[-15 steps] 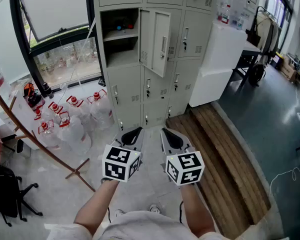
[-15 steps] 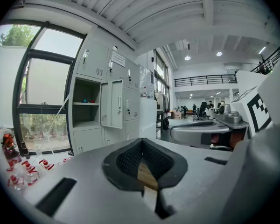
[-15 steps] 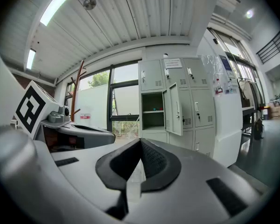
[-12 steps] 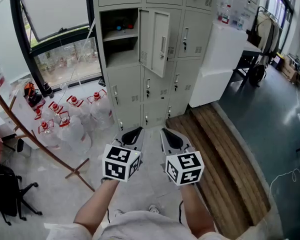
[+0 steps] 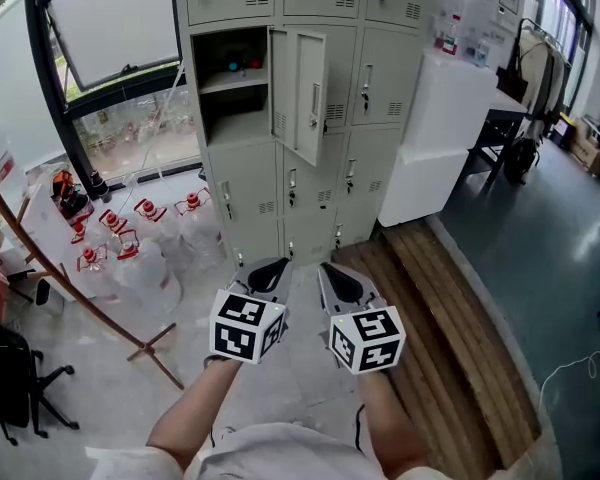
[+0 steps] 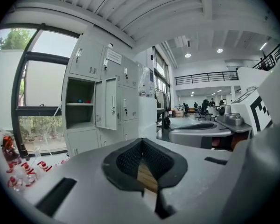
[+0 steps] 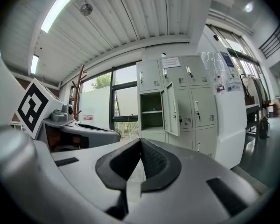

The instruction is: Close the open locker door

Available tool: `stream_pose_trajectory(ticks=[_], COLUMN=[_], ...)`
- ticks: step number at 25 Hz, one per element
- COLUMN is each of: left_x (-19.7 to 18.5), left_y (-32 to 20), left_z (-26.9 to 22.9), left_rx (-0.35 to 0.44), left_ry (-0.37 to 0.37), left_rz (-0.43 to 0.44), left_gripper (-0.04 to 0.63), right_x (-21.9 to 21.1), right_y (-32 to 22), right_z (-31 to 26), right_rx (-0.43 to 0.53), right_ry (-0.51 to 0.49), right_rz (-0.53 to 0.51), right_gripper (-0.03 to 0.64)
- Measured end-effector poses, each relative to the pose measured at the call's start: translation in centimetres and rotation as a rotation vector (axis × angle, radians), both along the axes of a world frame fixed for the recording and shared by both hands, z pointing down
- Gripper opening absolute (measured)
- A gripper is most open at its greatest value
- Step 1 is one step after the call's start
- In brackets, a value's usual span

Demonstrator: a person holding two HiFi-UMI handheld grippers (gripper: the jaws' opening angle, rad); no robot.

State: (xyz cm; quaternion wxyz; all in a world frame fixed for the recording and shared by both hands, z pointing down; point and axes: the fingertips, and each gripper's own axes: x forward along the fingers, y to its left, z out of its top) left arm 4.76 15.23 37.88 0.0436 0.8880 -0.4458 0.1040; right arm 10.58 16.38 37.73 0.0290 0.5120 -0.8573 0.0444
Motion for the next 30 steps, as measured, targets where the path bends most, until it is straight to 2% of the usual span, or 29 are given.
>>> stream_pose_trajectory(ticks=[8, 16, 24, 30], left_x=[3.3, 2.7, 0.9, -1.1], left_y=[-0.4, -2.3, -8.6, -14.3], left_z=[1.2, 1.9, 3.2, 3.3], left_rx=[-0.024, -0.041, -0.07, -0.087], left_ry=[-0.023, -0.046, -0.009, 0.012], left_rz=[-0.036, -0.06, -0.045, -0.012], left_gripper=[0.006, 0.006, 0.006, 0.007], right_x=[3.6, 3.3, 1.7, -1.1], right_y=[-1.0, -3.6, -9.2, -14.6], right_z=[0.9, 1.4, 3.1, 3.1], right_rx=[-0.012, -0.026, -0.075, -0.09], right_ry=[0.009, 0.001, 0.045, 0.064], right_rz=[-0.047, -0.072, -0.053, -0.038], right_gripper=[0.005, 0.005, 0.005, 0.005])
